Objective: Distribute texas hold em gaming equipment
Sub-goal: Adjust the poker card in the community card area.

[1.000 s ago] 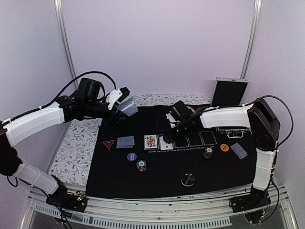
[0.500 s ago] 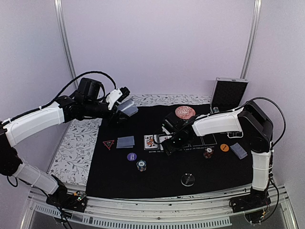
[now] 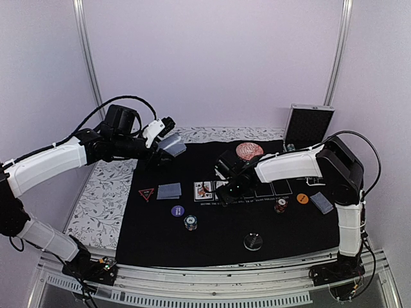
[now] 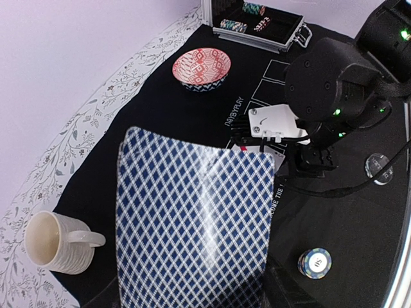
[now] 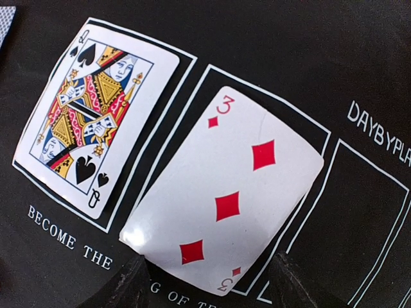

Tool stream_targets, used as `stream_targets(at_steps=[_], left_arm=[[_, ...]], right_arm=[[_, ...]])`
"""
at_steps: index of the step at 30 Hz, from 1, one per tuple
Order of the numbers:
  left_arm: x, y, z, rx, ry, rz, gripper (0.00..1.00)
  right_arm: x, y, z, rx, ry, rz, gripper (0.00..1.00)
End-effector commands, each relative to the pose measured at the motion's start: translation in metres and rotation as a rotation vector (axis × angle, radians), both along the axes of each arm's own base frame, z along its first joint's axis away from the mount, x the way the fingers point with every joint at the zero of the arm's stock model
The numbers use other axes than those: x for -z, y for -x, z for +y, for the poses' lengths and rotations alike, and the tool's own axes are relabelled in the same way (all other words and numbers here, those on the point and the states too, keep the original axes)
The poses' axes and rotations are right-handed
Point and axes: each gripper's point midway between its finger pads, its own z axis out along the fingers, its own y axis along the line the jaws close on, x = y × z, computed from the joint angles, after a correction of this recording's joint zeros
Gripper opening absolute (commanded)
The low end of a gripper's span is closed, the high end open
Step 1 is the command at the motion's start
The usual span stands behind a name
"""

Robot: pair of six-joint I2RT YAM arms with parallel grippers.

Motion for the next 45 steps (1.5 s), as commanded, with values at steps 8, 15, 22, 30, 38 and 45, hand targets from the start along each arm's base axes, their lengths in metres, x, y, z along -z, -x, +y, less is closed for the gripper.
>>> stream_targets(at_steps=[8,15,22,30,38,45], left_arm=[[-0.023,-0.003,0.003,-0.006,0.038,-0.043,0.52],[-0.019,-0.005,0.003,-0.011,0.029,-0.039,0.52],[-0.019,-0.005,0.004,-0.013,0.028,-0.042,0.53],[-0.018,-0.005,0.004,-0.013,0.025,-0.04,0.53],[-0.017,-0.005,0.004,-0.013,0.022,-0.04,0.53],[-0.017,-0.005,0.004,-0.014,0.023,-0.039,0.53]], right_arm=[[-0.057,0.012,0.003,-0.284,-0.203,-0.014,0.71],[-0.055,-0.037,-0.03,-0.002,-0.24,-0.03,0.54],[-0.028,-0.055,-0.066,0.163,-0.106,-0.025,0.35],[-0.001,-0.061,-0.057,0.153,-0.079,0.021,0.3],[0.01,-0.062,-0.044,0.135,-0.106,0.055,0.29],[0.013,-0.062,-0.032,0.109,-0.117,0.064,0.3]])
